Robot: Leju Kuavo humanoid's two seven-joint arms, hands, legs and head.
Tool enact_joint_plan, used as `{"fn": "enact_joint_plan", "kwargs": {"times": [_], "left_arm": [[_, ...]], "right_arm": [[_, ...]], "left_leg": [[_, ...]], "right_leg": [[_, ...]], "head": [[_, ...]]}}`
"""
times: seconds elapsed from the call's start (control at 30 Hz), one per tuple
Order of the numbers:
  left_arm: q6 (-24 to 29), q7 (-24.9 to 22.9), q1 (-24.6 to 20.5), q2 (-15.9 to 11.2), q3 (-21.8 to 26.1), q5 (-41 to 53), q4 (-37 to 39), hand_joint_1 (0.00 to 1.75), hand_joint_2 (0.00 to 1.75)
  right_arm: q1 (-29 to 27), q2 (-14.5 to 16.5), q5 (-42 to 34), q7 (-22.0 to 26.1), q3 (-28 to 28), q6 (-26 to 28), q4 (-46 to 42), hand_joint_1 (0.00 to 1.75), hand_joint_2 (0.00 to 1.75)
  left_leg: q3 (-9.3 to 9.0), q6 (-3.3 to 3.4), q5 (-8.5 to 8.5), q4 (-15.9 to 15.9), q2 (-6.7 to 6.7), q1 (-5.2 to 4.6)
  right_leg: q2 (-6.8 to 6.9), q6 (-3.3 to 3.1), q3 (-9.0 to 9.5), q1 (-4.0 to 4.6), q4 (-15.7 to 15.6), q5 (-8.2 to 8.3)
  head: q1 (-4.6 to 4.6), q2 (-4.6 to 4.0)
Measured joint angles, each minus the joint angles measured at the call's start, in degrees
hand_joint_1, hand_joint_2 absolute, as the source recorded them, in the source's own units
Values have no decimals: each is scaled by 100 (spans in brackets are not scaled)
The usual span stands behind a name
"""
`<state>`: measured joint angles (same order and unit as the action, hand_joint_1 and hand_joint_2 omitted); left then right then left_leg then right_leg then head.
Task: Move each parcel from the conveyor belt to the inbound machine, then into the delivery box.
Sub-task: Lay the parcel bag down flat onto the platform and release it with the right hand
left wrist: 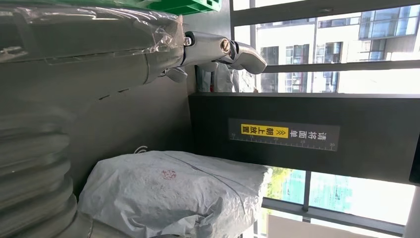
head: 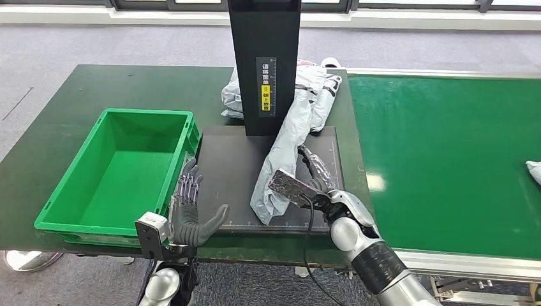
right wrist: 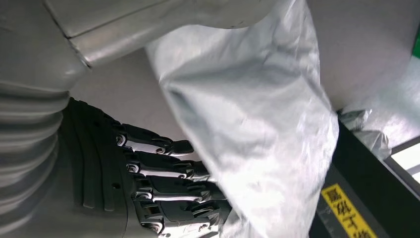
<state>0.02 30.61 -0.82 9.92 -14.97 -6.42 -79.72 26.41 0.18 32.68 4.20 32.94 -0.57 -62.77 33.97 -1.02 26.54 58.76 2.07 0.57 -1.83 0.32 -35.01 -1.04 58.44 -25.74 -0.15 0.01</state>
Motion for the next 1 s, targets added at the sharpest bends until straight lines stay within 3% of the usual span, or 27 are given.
{"fn": "enact_joint_plan", "kwargs": {"times": [0.27, 0.53, 0.8, 1.0], "left_arm": [[-18, -41, 1, 1, -2, 38, -2, 0, 175], [-122, -189, -164, 81, -167, 63, 107, 0, 175], [-201, -187, -474, 122, -421, -39, 422, 0, 175], [-203, -189, -561, 122, -523, -104, 533, 0, 175]], "right_arm": [[-49, -108, -60, 10, -130, -7, -298, 0, 175], [176, -19, -471, 74, -374, -147, -707, 0, 175], [1275, 532, -719, -18, -372, -274, 182, 0, 175], [1694, 967, -800, 1, -361, -73, 1065, 0, 175]], "left_leg": [[-1, 0, 0, 0, -4, 0], [1, 0, -1, 0, -7, 0], [-1, -7, -12, -1, -8, 2], [1, -7, -12, -1, -4, 3]], "right_leg": [[0, -1, -1, 0, 0, 0], [0, -1, 0, 0, 0, 2], [-4, -4, 0, 2, 2, 11], [-4, -4, -1, 3, 3, 10]], "head": [[0, -1], [0, 1], [0, 0], [0, 1]]}}
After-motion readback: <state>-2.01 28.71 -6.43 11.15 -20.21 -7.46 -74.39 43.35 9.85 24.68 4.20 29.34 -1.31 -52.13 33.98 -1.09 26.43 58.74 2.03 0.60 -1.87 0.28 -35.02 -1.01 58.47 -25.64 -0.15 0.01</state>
